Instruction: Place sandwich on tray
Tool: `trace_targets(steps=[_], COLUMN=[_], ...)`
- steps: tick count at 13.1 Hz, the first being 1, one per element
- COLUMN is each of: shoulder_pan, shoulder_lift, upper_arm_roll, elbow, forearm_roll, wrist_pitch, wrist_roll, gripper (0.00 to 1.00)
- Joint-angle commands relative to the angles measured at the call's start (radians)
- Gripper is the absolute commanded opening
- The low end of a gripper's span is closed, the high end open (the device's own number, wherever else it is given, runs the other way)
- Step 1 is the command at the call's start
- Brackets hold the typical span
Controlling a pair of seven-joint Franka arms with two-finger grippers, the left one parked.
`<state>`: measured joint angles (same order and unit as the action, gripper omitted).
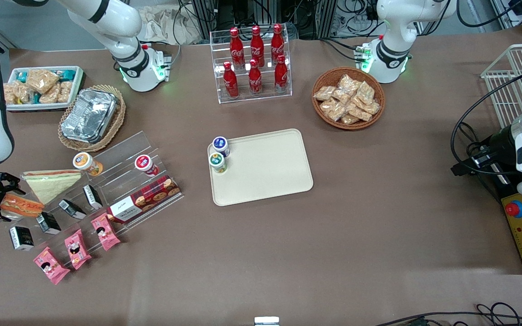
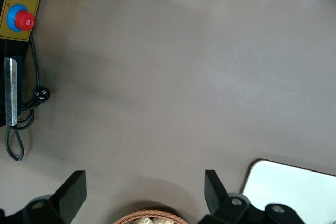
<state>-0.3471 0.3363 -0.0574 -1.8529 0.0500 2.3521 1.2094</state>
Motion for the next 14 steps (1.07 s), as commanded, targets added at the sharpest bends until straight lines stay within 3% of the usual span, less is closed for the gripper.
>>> trace_targets(steps=[1,2,5,8,11,14], shoulder_pan=[0.01,0.01,0.0,-0.004,-0.004,0.002], shoulder_lift=[-0.017,-0.017,-0.017,-0.017,0.032,0.026], upper_arm_roll=[0.002,0.002,0.007,-0.001,-0.007,-0.006], elbow=[-0.022,-0.02,-0.009,0.029,0.228,0.29], forearm_roll=[0.019,0.019,0.036,0.12,0.117,0.12], wrist_pitch=[0.015,0.015,0.013,-0.023,-0.23,-0.338], wrist_roll=[-0.057,-0.059,-0.118,-0.218,-0.22,-0.211], gripper=[0.19,0.01,0.0,0.0,0.0,0.0])
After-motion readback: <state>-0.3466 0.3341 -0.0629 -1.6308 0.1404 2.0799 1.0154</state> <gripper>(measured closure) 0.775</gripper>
